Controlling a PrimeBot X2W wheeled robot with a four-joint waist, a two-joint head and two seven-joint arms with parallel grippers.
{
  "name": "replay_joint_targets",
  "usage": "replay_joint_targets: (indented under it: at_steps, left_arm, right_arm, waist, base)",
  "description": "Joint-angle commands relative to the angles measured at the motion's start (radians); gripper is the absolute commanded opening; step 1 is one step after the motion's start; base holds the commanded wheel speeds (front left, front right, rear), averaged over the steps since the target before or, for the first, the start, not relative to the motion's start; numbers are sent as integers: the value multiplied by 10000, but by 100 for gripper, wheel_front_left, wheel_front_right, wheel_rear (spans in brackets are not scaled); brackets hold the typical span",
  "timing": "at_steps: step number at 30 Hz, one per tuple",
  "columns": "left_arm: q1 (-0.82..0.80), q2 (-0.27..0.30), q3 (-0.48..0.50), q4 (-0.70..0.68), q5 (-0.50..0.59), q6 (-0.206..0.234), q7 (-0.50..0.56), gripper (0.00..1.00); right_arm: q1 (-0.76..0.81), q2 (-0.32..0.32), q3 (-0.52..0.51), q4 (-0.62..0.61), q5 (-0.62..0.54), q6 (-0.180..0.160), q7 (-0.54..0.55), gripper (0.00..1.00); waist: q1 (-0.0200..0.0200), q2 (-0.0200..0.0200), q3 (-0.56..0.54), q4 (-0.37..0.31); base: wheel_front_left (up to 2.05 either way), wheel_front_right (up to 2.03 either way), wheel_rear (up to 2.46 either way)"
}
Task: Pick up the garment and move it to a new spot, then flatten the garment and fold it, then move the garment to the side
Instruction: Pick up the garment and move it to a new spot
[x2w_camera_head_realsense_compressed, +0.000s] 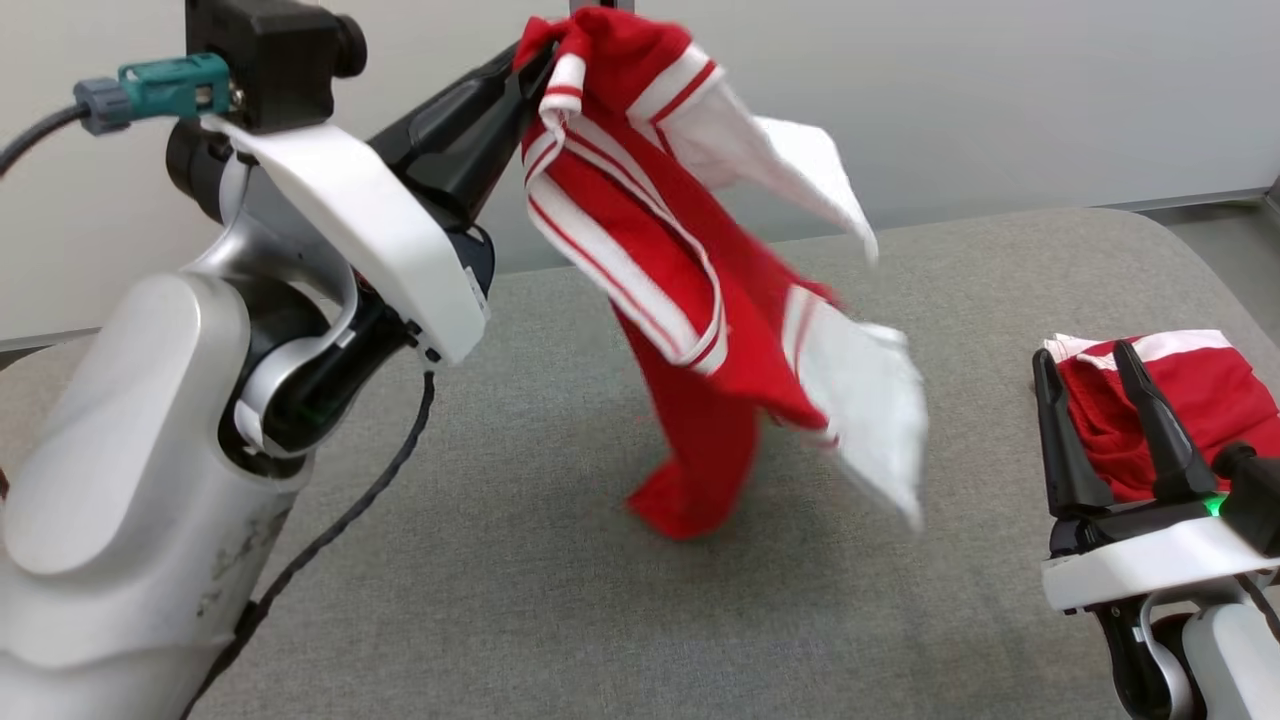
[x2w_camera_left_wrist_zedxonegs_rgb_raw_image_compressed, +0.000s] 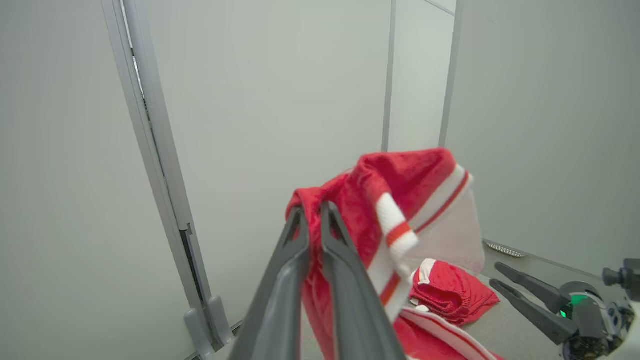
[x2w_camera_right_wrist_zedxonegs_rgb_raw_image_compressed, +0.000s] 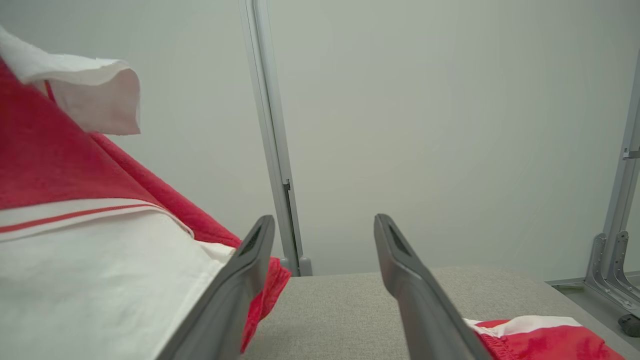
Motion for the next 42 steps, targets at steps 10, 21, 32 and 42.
replay_joint_targets:
  at_steps: [10,21,32,42]
  left_arm:
    - [3225,460,287,1319,-413,495,-981,0]
    - [3771,633,282,5788,-654,-582,-2994,100]
    - [3285,1106,-415,5721,-121,-650,-4855,100]
    - [4955,1396,301,3066,683,1149,-6282,100]
  right_arm:
    - [243,50,28,65,-12,4,-13,100]
    - [-39,-80,450,279,100,2,-13,100]
    - [365,-47,636,420,150,4,-13,100]
    - [769,-28,581,375,163,2,-13,100]
  waist:
    - [0,0,335,128]
    - [0,0,432,193]
    - [0,0,166,576]
    - [0,0,1,936]
  base:
    - [0,0,0]
    - [0,0,0]
    - [0,0,0]
    - [0,0,0]
